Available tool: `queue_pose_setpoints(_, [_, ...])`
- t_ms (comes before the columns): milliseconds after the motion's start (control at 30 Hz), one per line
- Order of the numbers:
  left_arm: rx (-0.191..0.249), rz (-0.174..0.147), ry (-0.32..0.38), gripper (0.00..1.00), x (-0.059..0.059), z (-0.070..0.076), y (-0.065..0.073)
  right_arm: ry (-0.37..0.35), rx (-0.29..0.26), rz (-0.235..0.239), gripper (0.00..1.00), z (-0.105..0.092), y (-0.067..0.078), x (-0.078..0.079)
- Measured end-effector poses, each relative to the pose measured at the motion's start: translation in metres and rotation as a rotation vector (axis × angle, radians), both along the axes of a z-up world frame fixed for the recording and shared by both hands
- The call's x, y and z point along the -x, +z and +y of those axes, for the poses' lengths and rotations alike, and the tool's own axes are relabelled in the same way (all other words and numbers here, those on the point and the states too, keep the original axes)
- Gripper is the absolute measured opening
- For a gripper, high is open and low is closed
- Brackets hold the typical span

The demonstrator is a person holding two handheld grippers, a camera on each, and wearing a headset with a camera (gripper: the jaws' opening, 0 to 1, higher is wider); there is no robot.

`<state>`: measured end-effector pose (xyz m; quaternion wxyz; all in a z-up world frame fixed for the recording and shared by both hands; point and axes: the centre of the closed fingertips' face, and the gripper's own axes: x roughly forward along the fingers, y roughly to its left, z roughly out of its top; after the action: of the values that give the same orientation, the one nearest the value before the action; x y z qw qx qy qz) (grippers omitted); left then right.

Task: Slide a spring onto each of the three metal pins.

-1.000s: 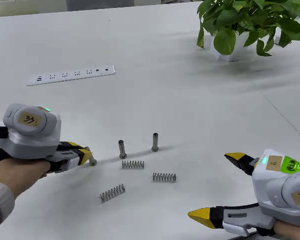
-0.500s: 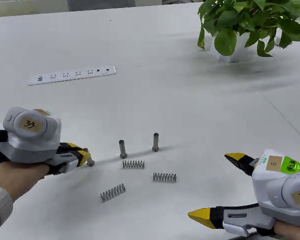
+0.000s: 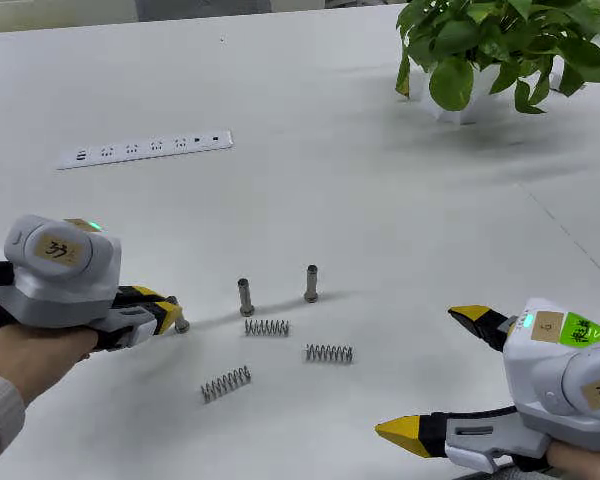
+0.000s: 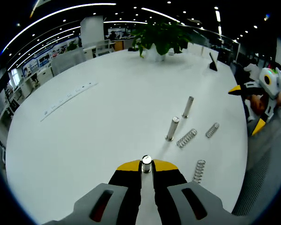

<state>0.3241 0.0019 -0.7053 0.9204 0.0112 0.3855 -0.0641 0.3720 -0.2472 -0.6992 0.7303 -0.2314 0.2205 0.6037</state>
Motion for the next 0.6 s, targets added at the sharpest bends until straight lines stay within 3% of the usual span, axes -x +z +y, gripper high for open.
queue_pose_setpoints(400, [0.002,-0.008,-0.002,0.09,0.0002,-0.0010,0.0002,0.008,0.002,0.004,0.92,0.0010,0.0002,0.0026])
queue_pose_setpoints(600, [0.008,-0.013,-0.005,0.18,0.0003,-0.0004,-0.0001,0.010,0.003,0.005,0.92,0.0011,0.0003,0.0033])
